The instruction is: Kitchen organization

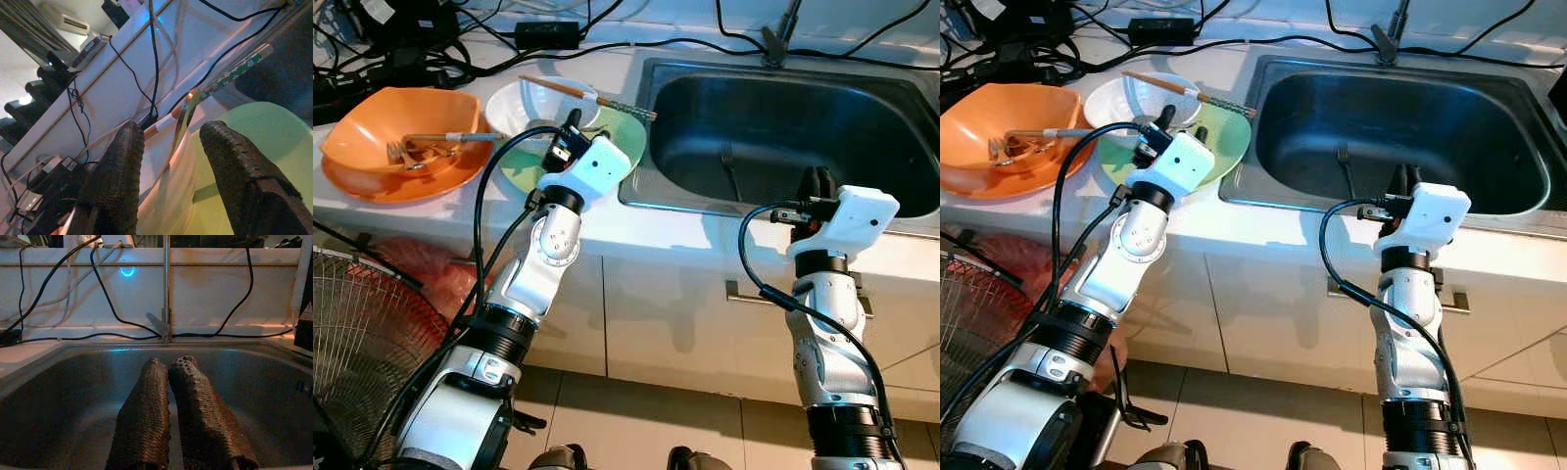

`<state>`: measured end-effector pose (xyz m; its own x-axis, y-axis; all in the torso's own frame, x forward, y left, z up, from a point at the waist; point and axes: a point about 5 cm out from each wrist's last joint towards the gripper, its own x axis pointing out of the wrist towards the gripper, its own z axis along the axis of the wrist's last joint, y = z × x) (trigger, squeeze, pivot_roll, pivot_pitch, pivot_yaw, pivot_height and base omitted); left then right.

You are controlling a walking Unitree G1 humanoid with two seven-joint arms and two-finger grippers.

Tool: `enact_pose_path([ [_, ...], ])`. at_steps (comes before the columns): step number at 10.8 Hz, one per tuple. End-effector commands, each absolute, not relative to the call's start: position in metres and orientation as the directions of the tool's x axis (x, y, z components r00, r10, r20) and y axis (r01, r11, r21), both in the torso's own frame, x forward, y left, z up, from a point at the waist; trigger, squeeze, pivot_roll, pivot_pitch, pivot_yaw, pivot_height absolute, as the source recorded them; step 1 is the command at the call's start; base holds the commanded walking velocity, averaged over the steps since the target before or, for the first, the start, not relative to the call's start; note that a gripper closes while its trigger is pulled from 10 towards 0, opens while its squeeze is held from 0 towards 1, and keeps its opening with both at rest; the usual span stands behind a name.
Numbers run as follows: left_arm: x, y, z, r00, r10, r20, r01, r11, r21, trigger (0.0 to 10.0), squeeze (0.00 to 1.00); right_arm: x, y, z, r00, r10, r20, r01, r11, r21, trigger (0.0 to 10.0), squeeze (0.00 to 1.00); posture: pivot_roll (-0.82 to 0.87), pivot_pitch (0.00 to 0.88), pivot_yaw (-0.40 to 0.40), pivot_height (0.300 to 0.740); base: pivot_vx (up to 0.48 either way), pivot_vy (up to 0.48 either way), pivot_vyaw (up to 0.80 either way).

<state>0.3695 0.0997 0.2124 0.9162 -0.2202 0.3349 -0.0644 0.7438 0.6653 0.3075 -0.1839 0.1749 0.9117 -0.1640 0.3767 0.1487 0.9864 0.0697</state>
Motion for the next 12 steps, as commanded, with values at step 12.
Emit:
enact_pose_path([
  [12,0.367,0.097,0.232,0.868,-0.239,0.435,-0.133,0.732,0.668,0.0,0.00,0.309,-0.180,0.174,0.910,-0.160,0.383,0.134,0.987,0.092,10.0,0.00,0.06,0.117,0.001,0.740,0.000,0.000,0.00],
])
